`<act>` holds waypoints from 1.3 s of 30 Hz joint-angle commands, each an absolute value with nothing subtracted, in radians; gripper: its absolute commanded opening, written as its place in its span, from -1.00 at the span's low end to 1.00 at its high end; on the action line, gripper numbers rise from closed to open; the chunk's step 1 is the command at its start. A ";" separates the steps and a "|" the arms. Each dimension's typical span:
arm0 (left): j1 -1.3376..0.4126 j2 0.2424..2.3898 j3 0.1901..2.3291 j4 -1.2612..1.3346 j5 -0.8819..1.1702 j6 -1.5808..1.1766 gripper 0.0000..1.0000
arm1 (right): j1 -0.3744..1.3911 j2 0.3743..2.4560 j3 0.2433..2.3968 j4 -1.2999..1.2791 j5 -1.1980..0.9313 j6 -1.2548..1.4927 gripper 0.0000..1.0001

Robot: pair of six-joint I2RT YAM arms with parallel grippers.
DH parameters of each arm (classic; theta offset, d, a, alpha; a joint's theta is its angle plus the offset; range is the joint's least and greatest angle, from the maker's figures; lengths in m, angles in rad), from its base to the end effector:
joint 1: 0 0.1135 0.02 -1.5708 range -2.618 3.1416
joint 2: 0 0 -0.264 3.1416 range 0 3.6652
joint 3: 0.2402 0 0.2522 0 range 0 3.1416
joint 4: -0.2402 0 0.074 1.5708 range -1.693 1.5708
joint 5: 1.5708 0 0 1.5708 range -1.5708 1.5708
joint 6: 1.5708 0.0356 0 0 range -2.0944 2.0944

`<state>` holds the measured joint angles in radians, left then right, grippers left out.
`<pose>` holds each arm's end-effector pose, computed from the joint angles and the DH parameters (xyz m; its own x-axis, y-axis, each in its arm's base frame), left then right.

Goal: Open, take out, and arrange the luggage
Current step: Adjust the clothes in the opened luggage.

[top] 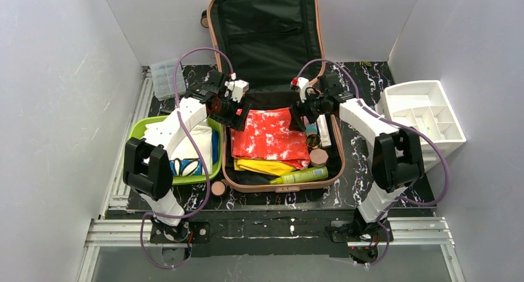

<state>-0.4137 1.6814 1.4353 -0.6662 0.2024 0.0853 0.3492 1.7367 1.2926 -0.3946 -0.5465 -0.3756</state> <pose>0.3340 -0.1545 0.2883 -0.6784 0.3890 -0.6233 0.5663 0.8173 -0.1063 0.3511 0.1475 0.2451 -0.4232 -0.4876 -0.7636 -0.8320 0.5429 0.1144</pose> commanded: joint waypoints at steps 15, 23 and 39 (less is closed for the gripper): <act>-0.499 1.672 1.466 -0.683 0.409 0.180 0.61 | 0.353 1.600 1.284 -0.609 -0.463 -0.249 0.97; -0.525 1.653 1.471 -0.683 0.398 0.211 0.62 | 0.354 1.573 1.276 -0.779 -0.542 -0.276 0.84; -0.548 1.653 1.519 -0.690 0.362 0.240 0.62 | 0.354 1.616 1.214 -0.808 -0.574 -0.298 0.84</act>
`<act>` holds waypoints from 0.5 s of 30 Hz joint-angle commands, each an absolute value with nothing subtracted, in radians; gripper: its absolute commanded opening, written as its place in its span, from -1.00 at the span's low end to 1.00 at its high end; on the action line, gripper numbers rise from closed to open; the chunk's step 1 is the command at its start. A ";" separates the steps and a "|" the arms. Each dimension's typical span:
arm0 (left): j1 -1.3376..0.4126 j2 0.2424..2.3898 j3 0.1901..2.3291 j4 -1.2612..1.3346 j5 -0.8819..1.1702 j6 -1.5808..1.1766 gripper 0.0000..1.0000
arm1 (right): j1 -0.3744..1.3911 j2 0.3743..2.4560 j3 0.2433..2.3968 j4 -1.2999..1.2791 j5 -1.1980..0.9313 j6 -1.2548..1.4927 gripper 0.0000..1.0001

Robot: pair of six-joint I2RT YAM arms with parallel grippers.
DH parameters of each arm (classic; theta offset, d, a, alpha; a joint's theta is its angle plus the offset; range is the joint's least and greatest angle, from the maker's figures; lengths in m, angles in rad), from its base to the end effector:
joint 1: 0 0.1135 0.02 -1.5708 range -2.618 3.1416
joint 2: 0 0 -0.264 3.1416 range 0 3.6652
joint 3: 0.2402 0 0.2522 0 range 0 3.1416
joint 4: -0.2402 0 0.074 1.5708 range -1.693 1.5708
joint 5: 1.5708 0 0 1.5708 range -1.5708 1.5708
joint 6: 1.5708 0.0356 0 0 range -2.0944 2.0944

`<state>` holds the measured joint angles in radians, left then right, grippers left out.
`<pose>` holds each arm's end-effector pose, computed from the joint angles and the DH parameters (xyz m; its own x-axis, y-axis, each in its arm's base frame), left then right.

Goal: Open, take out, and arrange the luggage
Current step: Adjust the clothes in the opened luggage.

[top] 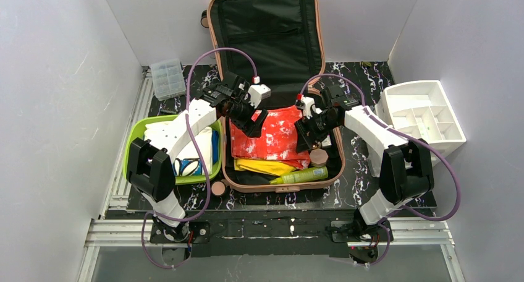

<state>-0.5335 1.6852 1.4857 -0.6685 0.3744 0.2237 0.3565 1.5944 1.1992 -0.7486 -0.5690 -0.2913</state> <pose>0.3131 -0.2001 0.3043 -0.4905 0.5295 -0.6922 0.8057 0.5781 -0.1287 0.2918 0.1291 0.2438 -0.6726 -0.5086 -0.5375 -0.7269 0.5904 0.3508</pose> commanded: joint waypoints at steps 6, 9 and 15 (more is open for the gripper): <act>-0.555 1.649 1.520 -0.692 0.357 0.248 0.63 | 0.355 1.563 1.288 -0.900 -0.628 -0.326 0.82; -0.559 1.653 1.526 -0.692 0.356 0.249 0.62 | 0.354 1.563 1.266 -0.927 -0.631 -0.336 0.81; -0.564 1.657 1.535 -0.691 0.349 0.250 0.63 | 0.354 1.598 1.174 -0.900 -0.603 -0.352 0.80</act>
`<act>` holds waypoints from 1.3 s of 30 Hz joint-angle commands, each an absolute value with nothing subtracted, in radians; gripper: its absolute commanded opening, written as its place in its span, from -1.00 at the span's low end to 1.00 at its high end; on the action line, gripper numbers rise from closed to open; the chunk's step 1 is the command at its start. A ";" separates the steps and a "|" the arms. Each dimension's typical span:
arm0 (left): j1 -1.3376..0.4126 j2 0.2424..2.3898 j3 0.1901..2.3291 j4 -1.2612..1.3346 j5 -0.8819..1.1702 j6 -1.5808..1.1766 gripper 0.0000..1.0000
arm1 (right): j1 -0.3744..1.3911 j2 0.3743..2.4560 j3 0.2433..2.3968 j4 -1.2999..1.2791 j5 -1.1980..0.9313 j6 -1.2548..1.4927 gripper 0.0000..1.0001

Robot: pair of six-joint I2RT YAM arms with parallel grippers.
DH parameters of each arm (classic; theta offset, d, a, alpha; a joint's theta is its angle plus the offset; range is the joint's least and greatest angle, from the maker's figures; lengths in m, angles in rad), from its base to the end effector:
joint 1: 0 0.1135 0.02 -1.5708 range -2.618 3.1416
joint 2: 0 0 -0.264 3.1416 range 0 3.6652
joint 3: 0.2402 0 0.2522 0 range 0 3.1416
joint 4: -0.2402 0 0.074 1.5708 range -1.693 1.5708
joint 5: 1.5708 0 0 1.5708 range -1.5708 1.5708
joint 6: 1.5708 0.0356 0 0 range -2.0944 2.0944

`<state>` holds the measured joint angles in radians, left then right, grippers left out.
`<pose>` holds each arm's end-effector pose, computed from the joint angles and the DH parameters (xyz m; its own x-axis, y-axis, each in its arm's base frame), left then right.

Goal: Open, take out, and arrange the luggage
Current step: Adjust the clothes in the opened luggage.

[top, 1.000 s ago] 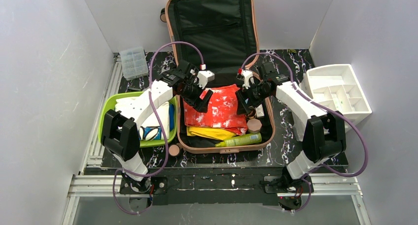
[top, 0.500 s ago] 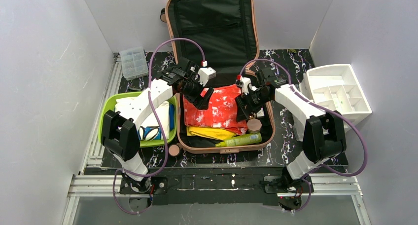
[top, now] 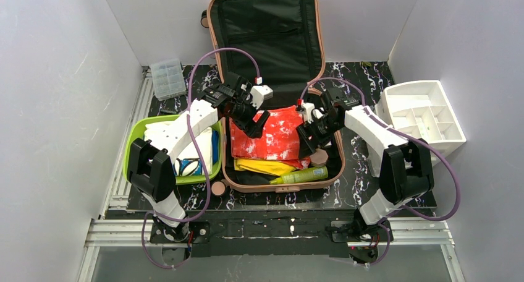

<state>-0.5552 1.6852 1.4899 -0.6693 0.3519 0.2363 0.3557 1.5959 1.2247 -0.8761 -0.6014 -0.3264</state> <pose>0.3095 -0.2064 0.3054 -0.4682 0.5491 -0.6923 0.8172 0.5670 -0.1030 0.2831 0.1267 0.2465 -0.6957 -0.5405 -0.4731 -0.7166 0.5669 0.4062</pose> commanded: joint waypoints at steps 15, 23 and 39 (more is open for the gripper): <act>-0.596 1.667 1.489 -0.669 0.355 0.256 0.62 | 0.354 1.672 1.181 -0.715 -0.856 -0.350 0.59; -0.600 1.654 1.389 -0.610 0.391 0.261 0.56 | 0.320 1.657 1.210 -0.730 -0.900 -0.357 -0.53; -0.621 1.676 1.372 -0.515 0.659 0.284 0.75 | 0.319 1.647 1.261 -0.631 -0.928 -0.267 -0.92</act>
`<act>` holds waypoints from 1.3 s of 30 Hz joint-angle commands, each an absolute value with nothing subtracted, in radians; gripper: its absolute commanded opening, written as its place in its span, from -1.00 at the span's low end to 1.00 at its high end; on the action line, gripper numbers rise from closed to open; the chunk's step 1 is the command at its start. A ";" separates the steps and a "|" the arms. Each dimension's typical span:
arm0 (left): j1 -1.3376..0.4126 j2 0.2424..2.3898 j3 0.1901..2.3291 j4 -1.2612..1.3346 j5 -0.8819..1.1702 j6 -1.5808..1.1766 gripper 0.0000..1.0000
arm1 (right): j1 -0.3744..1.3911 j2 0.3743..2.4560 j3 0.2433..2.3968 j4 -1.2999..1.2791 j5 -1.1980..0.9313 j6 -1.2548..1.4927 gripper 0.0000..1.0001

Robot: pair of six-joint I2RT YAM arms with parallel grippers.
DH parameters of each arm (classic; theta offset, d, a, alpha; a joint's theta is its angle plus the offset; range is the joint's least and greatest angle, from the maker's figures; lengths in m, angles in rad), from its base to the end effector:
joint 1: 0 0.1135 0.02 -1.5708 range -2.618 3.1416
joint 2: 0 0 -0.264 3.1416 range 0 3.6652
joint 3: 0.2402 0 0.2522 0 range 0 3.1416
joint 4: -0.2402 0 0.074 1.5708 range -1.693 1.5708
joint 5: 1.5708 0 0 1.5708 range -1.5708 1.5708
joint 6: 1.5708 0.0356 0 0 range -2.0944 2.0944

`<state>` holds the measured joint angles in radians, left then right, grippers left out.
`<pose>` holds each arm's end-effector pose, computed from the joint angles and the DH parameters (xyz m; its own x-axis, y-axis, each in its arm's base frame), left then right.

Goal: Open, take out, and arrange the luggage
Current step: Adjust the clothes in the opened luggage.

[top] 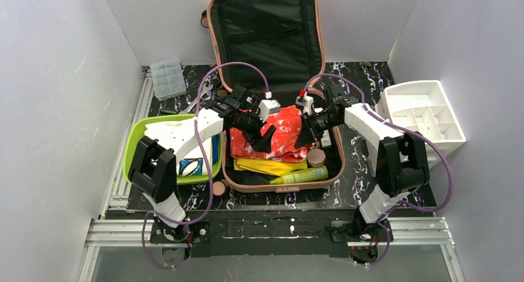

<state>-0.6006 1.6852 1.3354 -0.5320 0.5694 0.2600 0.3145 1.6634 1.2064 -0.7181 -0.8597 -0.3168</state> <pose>0.2919 -0.2232 0.2679 -0.4203 0.5504 -0.7214 0.8970 0.3721 -0.2387 0.3037 0.1272 0.2324 -0.6844 -0.4364 -0.5841 -0.7291 0.4150 0.5442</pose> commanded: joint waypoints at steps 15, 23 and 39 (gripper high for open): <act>-0.780 1.745 1.283 -0.330 0.512 0.347 0.97 | 0.318 1.732 1.330 -0.679 -0.959 -0.295 -0.89; -0.848 1.760 1.208 -0.253 0.429 0.364 0.97 | 0.307 1.748 1.345 -0.699 -0.970 -0.307 -0.89; -0.944 1.869 1.185 -0.171 0.126 0.357 0.80 | 0.281 1.714 1.318 -0.707 -1.009 -0.314 -0.82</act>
<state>-0.9291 1.7939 1.2182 -0.1776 0.1722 0.3645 0.2939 1.7538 1.2942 -0.7376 -0.9207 -0.3038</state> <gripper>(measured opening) 0.970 0.095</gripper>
